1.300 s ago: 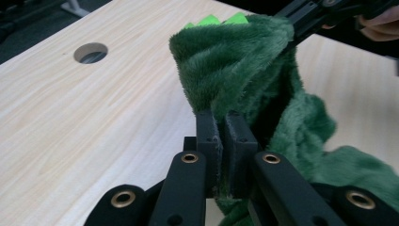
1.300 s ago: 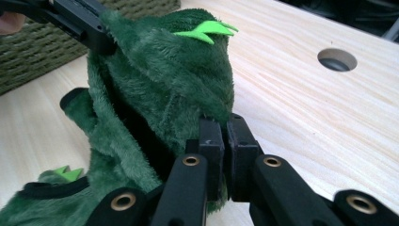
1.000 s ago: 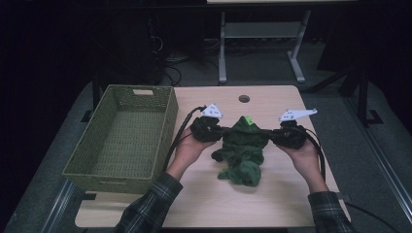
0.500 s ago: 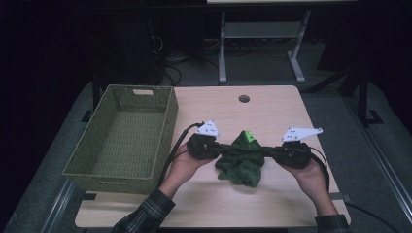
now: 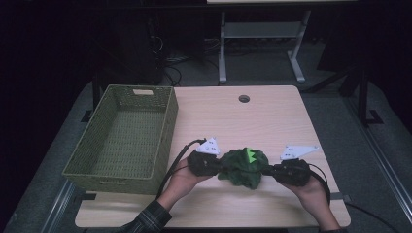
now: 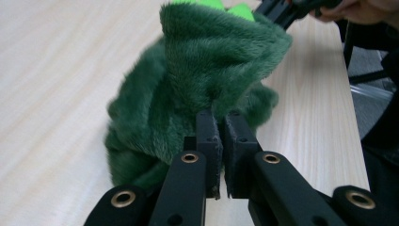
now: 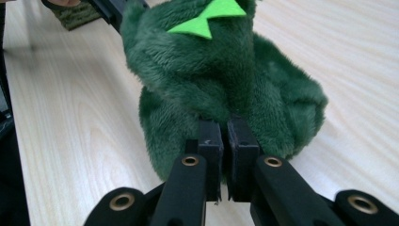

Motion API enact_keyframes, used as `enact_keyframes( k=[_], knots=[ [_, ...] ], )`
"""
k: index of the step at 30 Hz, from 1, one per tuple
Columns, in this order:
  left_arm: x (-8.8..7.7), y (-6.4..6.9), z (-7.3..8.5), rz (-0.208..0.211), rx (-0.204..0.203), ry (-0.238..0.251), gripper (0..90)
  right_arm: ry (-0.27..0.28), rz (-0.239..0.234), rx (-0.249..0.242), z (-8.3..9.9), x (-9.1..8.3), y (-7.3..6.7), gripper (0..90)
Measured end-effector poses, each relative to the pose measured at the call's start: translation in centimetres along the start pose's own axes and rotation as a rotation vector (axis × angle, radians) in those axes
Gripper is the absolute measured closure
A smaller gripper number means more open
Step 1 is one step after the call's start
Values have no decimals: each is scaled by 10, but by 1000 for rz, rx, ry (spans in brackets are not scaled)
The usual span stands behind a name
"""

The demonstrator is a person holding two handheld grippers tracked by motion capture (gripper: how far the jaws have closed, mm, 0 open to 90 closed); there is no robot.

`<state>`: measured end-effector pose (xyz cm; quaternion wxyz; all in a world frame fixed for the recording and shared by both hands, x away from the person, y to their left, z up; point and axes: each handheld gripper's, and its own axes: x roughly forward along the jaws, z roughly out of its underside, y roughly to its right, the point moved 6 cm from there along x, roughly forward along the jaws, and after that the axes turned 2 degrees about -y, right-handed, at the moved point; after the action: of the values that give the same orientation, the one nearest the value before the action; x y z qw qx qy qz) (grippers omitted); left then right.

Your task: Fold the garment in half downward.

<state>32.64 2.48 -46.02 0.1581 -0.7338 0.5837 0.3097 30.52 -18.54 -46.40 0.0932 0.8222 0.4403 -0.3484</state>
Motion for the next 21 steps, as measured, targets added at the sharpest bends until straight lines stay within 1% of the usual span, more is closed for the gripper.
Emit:
enact_keyframes(
  k=[2,3,4,7,8,10,11,12,13,15,16,19,20,21],
  knots=[
    [5,3,5,12,-2,-15,857,-10,-9,5,4,2,-2,858],
    [7,5,7,18,-3,-22,858,-13,-12,0,7,4,-2,858],
    [9,5,9,19,-1,-30,858,-31,-20,10,10,6,-4,858],
    [16,6,15,26,-11,-51,858,-51,-28,12,17,11,-6,858],
    [18,6,17,29,-5,-63,858,-61,-26,14,19,13,-6,858],
    [23,7,20,28,0,-82,858,-77,-36,14,22,16,-6,855],
    [26,7,22,31,-1,-89,858,-89,-32,18,24,17,-7,855],
    [28,7,23,30,7,-100,858,-99,-30,18,25,19,-7,855],
    [30,7,24,30,7,-105,859,-103,-32,12,26,21,-6,854],
    [33,7,26,26,12,-113,859,-130,-27,14,30,25,-6,854],
    [35,7,27,24,18,-118,859,-139,-27,7,31,28,-6,854],
    [40,8,31,23,18,-130,860,-150,-28,2,33,32,-7,853],
    [41,8,31,23,19,-129,860,-150,-29,8,33,33,-7,850],
    [40,8,31,22,17,-128,859,-145,-30,2,33,33,-6,842]
  ],
)
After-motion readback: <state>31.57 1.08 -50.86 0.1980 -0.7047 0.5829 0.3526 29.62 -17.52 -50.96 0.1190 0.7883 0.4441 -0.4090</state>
